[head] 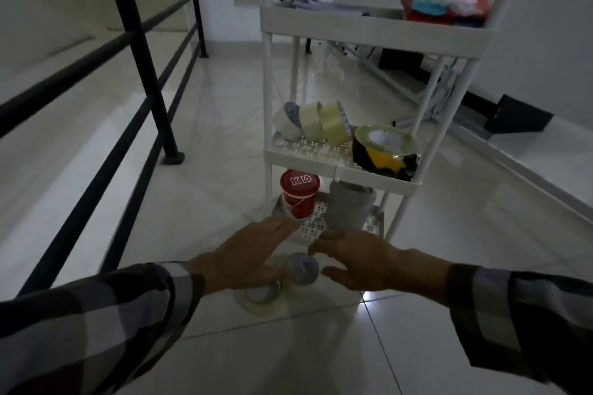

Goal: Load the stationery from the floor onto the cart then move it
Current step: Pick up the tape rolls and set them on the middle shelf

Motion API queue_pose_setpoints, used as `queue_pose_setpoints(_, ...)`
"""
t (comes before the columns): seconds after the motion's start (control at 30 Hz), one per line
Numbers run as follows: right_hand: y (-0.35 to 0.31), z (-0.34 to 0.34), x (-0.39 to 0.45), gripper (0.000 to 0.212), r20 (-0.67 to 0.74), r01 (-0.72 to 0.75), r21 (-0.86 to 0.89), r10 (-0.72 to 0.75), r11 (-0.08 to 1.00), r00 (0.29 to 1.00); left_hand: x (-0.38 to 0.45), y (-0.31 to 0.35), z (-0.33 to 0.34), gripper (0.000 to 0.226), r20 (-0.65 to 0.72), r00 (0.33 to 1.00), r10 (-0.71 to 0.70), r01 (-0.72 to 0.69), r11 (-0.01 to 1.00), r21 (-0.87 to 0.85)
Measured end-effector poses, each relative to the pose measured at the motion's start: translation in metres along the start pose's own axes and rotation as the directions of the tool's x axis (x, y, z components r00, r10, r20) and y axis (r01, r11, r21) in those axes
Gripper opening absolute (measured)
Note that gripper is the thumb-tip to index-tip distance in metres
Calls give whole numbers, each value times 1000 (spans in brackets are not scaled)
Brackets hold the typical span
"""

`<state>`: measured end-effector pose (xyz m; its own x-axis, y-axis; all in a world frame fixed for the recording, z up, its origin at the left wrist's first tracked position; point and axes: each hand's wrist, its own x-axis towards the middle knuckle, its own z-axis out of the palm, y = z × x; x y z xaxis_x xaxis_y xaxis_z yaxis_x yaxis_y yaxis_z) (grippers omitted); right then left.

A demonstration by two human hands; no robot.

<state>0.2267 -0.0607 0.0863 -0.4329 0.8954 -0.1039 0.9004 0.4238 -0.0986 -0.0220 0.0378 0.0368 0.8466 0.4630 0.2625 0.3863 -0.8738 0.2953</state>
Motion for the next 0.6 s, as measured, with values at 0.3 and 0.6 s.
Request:
queue_pose_setpoints(0.3,16,89,34,84,300,-275,55,247,960,922,-32,3,50,106,534,784,-316,180,940,291)
queue_pose_setpoints(0.6,-8,94,11,34,213,-227,82,206,970,955,-19,12,40,87,424,854,-301,175,934,311)
